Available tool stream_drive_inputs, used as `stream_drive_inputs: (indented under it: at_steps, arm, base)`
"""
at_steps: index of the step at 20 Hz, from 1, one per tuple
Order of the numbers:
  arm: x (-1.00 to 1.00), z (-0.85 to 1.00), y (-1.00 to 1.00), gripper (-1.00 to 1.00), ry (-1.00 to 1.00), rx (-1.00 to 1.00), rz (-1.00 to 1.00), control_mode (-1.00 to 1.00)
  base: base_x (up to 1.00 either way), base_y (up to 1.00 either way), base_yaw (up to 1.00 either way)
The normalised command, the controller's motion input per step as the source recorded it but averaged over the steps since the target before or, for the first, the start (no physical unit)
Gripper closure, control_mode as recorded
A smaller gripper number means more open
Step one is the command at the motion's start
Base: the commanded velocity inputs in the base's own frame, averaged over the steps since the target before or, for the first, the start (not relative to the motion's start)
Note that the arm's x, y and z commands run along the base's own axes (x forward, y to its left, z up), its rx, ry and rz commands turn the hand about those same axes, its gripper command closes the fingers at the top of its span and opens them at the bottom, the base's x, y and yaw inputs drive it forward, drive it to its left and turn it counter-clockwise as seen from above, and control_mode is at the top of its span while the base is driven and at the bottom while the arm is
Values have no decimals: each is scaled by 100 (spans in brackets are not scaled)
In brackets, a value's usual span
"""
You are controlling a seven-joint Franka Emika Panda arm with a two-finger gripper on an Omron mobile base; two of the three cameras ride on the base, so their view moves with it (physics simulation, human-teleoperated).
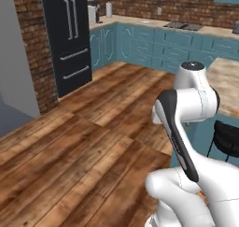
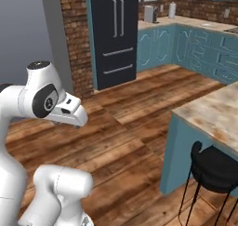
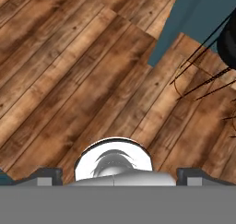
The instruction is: Move the hot dog bun to the plate on the dining table and place the condiment next to that plate. Then navigate to the fridge and take the sausage and place it on the plate as well.
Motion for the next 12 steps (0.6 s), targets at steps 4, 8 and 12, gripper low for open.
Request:
stream_drive_inputs:
  at_steps: [4, 8, 12]
  arm:
    - [0, 0, 0, -100, 0, 0, 0, 100]
    - [0, 0, 0, -100, 0, 0, 0, 100]
    - [0, 0, 0, -100, 0, 0, 0, 100]
  base:
    - [100, 21, 3]
    - [100, -3, 1]
    - [100, -18, 0]
